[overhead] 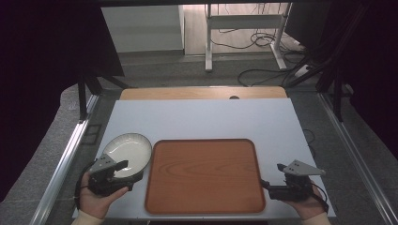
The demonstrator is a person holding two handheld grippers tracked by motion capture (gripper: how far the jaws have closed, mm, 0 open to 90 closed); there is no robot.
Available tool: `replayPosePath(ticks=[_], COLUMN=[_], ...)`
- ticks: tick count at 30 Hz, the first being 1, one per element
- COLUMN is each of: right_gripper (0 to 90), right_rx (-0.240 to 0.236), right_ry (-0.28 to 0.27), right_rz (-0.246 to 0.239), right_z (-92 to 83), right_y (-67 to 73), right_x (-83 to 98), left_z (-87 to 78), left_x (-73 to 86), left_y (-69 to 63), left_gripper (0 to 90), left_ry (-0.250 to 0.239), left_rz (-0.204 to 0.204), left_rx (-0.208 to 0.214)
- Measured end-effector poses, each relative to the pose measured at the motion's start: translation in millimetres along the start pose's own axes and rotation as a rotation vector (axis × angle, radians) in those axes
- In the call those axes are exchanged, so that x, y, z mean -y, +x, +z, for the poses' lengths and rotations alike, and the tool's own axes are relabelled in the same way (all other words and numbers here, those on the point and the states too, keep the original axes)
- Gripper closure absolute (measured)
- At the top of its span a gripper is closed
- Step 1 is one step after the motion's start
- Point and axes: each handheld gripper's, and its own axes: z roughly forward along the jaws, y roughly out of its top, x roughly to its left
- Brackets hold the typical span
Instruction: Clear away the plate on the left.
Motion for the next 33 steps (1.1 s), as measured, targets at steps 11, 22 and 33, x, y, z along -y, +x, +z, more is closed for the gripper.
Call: replayPosePath(ticks=[11,22,33], right_gripper=[14.8,14.8,14.8], right_rx=[-0.002,-0.008,-0.002], right_ry=[0.009,0.0,0.005], right_rz=[-0.001,0.003,-0.002], right_z=[2.2,0.2,0.5], right_y=[-0.3,0.5,0.0], right_x=[0.5,0.0,0.6], left_z=[-3.3,-7.9,-3.5], left_x=[-11.4,-30.0,-41.3], left_y=[0.1,6.7,21.2], left_gripper=[25.0,25.0,25.0], left_ry=[0.001,-0.012,-0.001], left_rz=[0.035,0.033,0.012], left_rx=[-0.02,-0.024,-0.041])
